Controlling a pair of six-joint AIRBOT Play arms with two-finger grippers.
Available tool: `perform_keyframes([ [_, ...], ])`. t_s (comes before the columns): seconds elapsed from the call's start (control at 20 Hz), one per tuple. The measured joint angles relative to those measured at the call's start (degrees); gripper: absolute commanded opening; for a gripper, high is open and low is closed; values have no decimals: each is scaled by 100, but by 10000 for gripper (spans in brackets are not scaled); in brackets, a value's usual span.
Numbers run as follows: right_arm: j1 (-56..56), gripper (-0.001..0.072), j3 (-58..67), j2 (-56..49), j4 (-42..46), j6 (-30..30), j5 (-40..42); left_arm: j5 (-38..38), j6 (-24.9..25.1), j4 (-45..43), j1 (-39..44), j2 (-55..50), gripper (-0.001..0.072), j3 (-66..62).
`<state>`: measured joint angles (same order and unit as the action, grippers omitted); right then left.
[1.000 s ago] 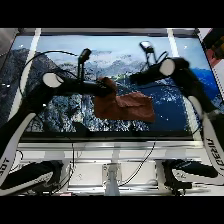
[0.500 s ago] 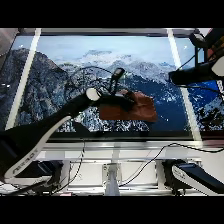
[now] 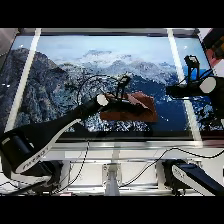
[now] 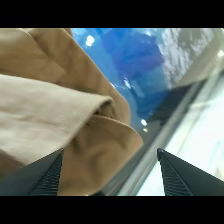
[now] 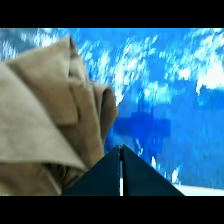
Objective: Fold the clothes and pants, and hang the long-sleeved shirts on hangers.
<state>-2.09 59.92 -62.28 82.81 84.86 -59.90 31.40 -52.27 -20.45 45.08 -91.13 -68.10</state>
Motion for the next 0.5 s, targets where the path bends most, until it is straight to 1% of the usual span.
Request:
perform_keyframes([
  [0.25, -140, 11, -234, 9, -22, 7, 1172, 116, 286, 2, -186, 422, 660, 0],
  [0.4, -699, 10, -271, -20, -20, 179, 1419, 129, 400, -227, -527, 831, 639, 0],
  [0.5, -1270, 10, -282, -111, -146, 245, 1292, 173, 428, -400, -807, 1088, 639, 0],
])
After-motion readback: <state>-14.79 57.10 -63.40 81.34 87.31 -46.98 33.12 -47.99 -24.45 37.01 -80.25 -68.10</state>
